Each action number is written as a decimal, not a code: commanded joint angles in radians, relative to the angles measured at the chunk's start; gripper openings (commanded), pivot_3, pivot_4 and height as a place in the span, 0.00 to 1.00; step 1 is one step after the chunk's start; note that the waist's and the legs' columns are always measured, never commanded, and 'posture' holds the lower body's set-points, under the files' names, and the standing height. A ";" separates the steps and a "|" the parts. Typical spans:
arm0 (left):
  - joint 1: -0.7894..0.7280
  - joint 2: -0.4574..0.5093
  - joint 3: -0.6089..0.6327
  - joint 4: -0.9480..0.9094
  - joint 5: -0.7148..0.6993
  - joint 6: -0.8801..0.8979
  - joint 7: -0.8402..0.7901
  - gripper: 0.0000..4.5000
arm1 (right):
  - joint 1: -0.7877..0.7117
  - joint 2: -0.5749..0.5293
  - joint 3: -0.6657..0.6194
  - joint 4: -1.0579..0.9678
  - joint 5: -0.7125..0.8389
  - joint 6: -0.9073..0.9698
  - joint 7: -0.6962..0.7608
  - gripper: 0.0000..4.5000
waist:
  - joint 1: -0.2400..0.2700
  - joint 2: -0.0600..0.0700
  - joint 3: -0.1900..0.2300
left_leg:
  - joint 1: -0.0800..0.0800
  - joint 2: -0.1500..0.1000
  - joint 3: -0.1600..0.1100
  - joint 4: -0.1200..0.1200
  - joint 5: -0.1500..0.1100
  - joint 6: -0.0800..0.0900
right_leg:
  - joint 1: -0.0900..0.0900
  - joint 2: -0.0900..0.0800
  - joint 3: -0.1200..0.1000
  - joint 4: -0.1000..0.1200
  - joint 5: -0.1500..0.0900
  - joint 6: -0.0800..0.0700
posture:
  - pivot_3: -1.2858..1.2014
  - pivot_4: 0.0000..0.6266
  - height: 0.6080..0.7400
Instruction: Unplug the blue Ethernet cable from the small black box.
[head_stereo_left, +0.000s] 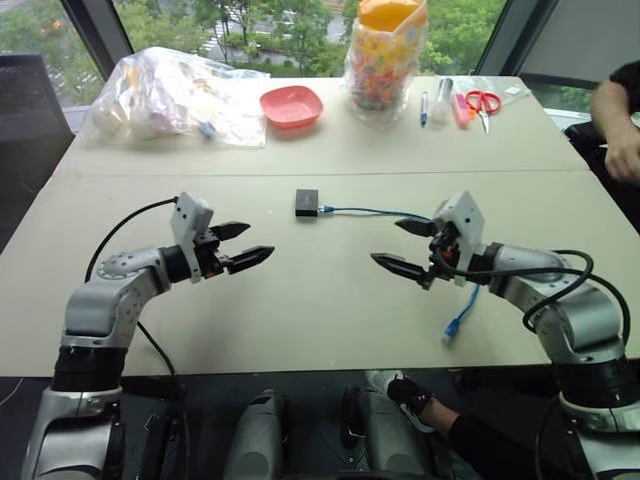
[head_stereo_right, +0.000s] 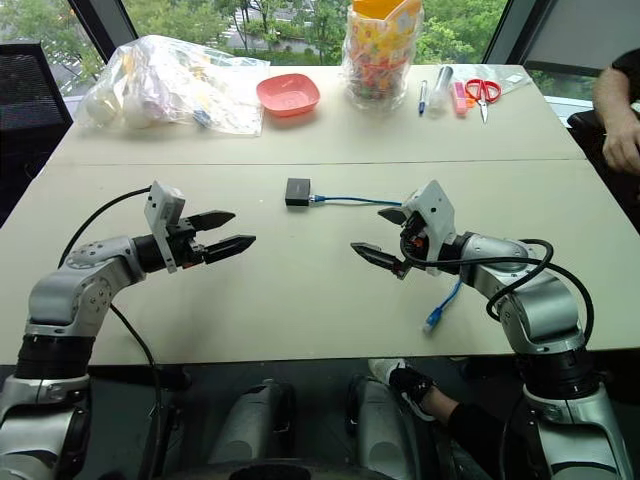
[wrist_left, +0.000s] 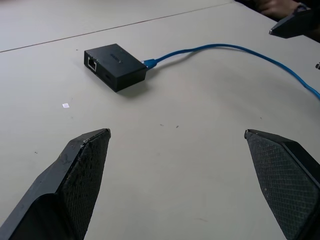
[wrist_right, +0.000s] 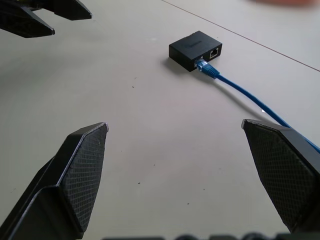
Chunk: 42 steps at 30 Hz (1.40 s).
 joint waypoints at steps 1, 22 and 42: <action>-0.019 0.001 0.010 -0.013 -0.017 -0.008 -0.019 0.99 | -0.028 0.016 -0.003 0.004 -0.012 -0.028 -0.006 1.00 | 0.000 0.000 0.000 | 0.000 0.000 0.000 0.000 0.000 0.000 | 0.000 0.000 0.000 0.000 0.000 0.000 | 0.52 0.24 1.00; -0.082 -0.006 0.011 0.045 0.013 -0.036 0.015 0.99 | -0.100 0.064 0.040 0.096 -0.064 -0.080 0.011 1.00 | 0.000 0.000 0.000 | 0.000 0.000 0.000 0.000 0.000 0.000 | 0.000 0.000 0.000 0.000 0.000 0.000 | 0.52 0.24 1.00; 0.200 0.131 0.255 -0.361 -0.154 0.181 0.092 1.00 | -0.857 0.494 0.204 1.627 -0.528 -0.676 -0.005 0.94 | -0.033 0.000 0.000 | 0.002 0.000 0.004 -0.003 0.001 -0.002 | -0.002 0.001 0.004 0.005 0.005 0.000 | 0.52 0.24 1.00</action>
